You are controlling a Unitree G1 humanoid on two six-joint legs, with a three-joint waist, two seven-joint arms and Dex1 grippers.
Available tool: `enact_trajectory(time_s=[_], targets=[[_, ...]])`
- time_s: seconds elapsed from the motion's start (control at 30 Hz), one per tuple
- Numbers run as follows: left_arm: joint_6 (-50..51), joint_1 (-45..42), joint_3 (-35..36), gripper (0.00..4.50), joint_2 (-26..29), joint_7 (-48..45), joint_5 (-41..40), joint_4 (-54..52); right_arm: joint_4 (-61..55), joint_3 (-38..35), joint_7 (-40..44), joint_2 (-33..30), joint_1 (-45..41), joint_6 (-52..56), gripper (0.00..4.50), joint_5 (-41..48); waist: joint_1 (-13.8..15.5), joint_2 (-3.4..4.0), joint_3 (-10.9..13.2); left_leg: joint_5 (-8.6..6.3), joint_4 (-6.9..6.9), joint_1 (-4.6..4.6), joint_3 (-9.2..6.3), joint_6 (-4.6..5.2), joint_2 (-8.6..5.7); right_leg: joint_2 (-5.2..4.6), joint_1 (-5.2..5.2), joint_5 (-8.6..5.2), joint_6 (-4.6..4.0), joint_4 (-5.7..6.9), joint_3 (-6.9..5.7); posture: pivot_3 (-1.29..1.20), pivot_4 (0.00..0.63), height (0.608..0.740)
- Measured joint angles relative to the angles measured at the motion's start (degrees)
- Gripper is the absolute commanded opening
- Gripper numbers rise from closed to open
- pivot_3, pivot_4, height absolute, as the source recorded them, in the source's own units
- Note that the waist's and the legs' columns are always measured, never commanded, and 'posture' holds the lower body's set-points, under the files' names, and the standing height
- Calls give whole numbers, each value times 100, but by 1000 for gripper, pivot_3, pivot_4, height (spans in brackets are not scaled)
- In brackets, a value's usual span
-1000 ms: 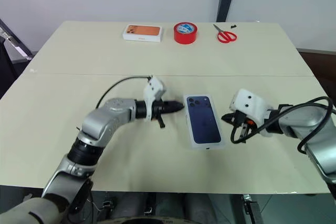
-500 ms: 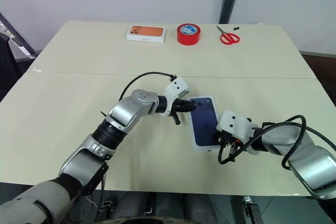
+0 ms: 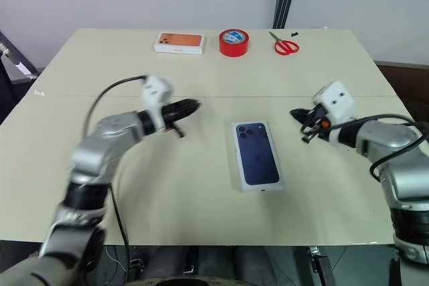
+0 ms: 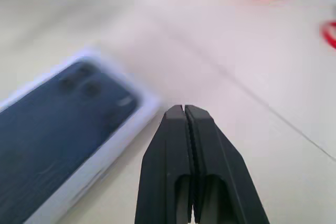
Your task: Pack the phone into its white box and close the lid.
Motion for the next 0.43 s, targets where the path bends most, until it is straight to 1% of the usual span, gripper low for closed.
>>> enact_trajectory(time_s=[0.07, 0.13, 0.2, 0.3, 0.43], targets=[[10, 610, 483, 468, 391, 1, -22, -235, 485, -44, 225, -46, -88, -208, 60, -3, 33, 0, 0, 0, 2, 0, -1, 1, -2, -8, 7, 0, -1, -6, -4, 0, 150, 733], [11, 985, 716, 468, 549, 7, -46, -380, 815, 8, 425, -79, -119, -435, 60, -53, 94, 1, 0, -1, 2, -1, -1, 0, -7, -19, 13, 0, -1, -20, -7, 0, 150, 733], [5, 1288, 857, 468, 563, 22, -174, -571, 1090, 137, 568, -79, -147, -666, 60, -140, 126, 1, 1, -3, 2, -4, 0, 2, -10, -25, 16, 0, -1, -28, -7, 0, 150, 733], [5, 1500, 1028, 468, 531, 136, -333, -728, 1452, 272, 696, -67, -207, -900, 60, -237, 148, 2, 1, -4, 1, -7, 0, 2, -10, -26, 13, 0, -1, -30, -7, 0, 150, 733], [-3, 1684, 1247, 468, 440, 341, -506, -830, 1542, 407, 860, -53, -362, -914, 60, -234, 103, 2, 1, -4, 0, -5, 0, 2, -9, -24, 11, 0, -1, -26, -7, 0, 150, 733]])
